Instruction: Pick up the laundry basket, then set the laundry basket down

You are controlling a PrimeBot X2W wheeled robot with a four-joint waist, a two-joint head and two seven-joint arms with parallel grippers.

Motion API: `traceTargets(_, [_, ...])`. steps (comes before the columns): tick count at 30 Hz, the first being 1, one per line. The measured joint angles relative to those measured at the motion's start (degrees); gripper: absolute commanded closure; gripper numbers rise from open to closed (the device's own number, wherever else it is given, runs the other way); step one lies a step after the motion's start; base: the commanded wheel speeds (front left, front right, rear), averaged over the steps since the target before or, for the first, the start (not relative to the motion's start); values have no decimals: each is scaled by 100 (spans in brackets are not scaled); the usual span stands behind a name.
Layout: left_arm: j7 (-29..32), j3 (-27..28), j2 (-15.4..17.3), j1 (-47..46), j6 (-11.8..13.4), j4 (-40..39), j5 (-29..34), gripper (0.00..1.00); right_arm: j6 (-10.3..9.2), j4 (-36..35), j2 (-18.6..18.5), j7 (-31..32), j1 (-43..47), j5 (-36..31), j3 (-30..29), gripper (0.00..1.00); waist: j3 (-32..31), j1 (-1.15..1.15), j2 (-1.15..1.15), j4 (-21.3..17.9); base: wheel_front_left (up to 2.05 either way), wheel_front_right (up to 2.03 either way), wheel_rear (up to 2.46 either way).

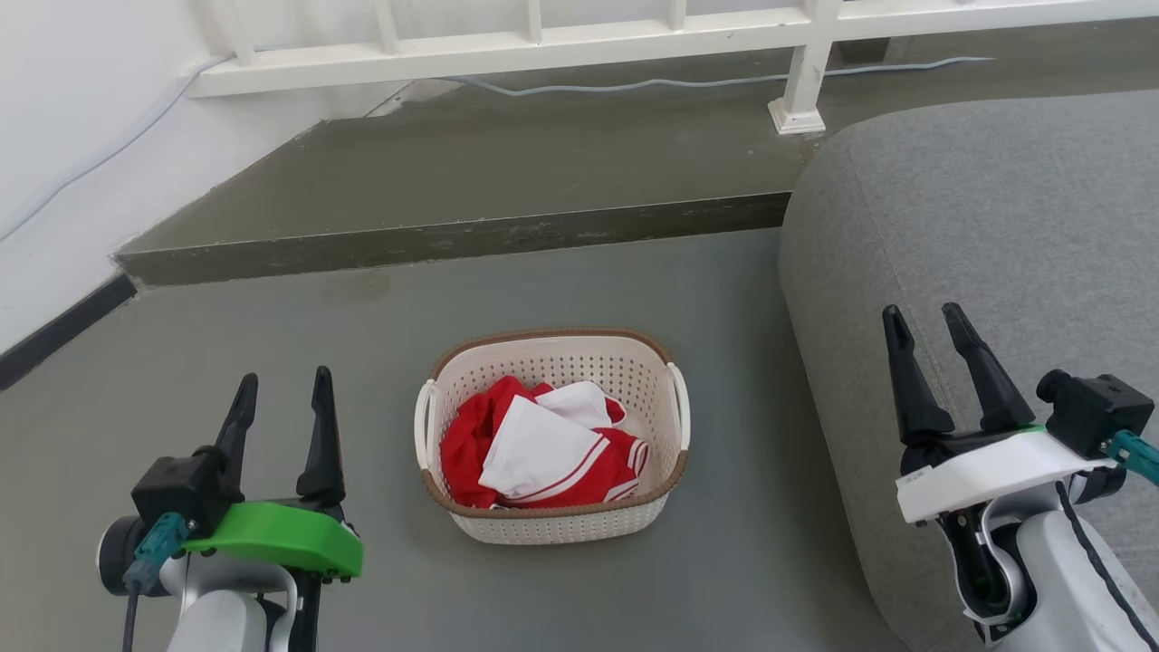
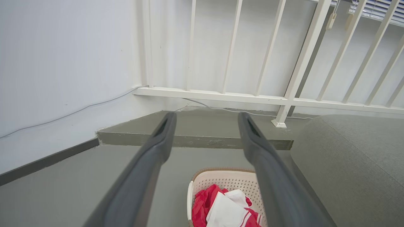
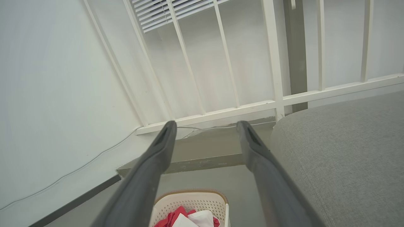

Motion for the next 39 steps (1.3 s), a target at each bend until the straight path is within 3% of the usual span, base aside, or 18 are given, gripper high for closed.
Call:
traceTargets(24, [-1,110,-33,0,-11,38,1,0,105,44,149,-25,1,-154,-234,0,26,0,0,-13,0,0,0])
traceTargets(39, [-15,183,-44,-59,-60,-83,1,0,179,36,192,-25,-7,-205,-278,0,410,0,0,-87,0,0,0])
